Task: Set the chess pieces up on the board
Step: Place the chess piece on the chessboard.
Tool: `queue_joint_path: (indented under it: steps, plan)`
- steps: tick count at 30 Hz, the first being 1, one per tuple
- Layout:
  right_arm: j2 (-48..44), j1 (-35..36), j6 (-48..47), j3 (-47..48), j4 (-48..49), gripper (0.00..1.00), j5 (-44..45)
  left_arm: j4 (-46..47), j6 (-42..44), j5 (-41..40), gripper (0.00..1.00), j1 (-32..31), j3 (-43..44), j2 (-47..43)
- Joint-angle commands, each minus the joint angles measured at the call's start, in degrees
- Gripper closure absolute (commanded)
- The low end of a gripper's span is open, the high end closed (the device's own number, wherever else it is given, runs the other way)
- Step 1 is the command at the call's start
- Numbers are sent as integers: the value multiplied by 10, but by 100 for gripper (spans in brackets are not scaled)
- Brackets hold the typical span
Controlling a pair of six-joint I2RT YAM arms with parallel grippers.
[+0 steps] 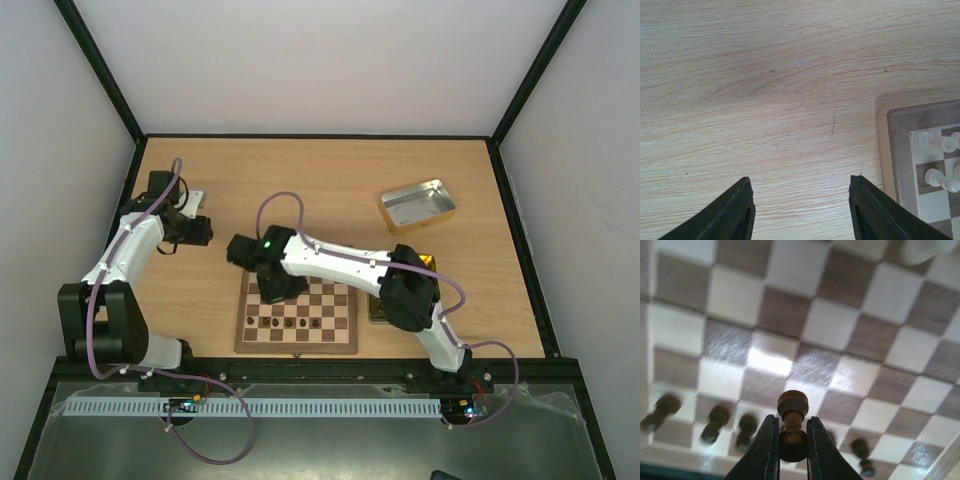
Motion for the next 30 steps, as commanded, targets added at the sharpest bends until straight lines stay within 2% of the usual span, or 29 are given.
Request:
queue_joint_path:
  steps: [1,11,30]
  plan:
    - [-22,-30,-11,-15,11,98,22,-4,-1,11,47,3,6,-16]
    - [17,-47,-52,-16,18,97,-3,-4,1,15,47,3,5,-18]
    - [32,-47,-73,-31,26,86,-29,-4,4,20,48,3,4,-11]
